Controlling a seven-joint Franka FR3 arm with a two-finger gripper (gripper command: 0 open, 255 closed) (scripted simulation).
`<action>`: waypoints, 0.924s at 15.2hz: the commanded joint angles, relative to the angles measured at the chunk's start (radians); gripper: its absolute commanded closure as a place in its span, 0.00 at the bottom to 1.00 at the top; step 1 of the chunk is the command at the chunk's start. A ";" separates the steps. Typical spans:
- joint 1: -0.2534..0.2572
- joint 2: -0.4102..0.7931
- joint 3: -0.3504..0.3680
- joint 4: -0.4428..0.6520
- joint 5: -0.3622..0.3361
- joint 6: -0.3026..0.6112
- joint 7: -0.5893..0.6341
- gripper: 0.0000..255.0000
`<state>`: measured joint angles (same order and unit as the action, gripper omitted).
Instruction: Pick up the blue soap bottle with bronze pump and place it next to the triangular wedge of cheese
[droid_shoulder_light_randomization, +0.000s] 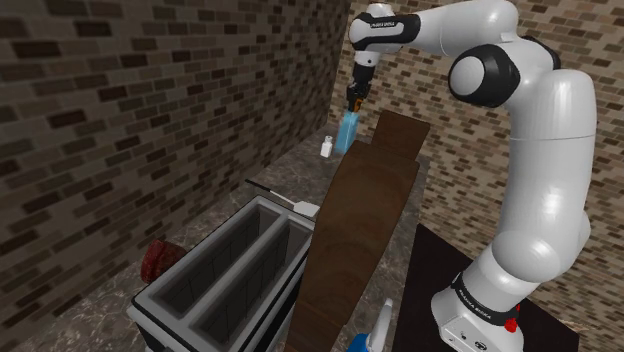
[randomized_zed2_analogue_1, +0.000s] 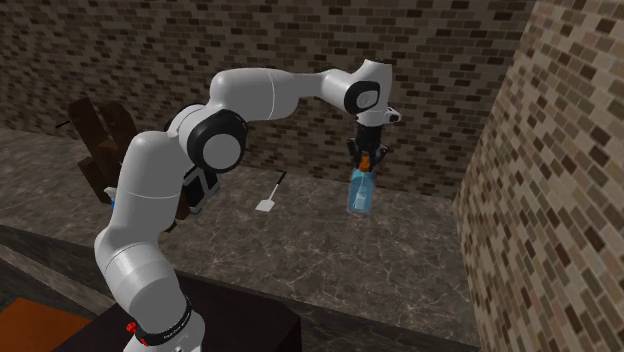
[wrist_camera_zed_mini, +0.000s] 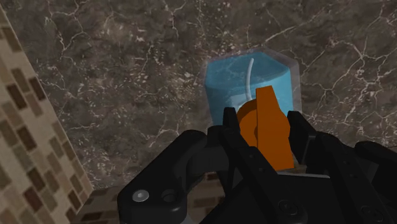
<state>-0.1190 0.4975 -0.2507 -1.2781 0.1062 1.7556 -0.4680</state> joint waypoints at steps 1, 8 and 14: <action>-0.002 -0.002 -0.001 0.026 -0.001 -0.028 0.000 1.00; -0.013 0.014 -0.001 0.146 0.002 -0.132 0.002 1.00; -0.028 0.048 0.000 0.283 0.009 -0.234 0.003 1.00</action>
<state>-0.1443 0.5370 -0.2516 -1.0206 0.1133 1.5383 -0.4659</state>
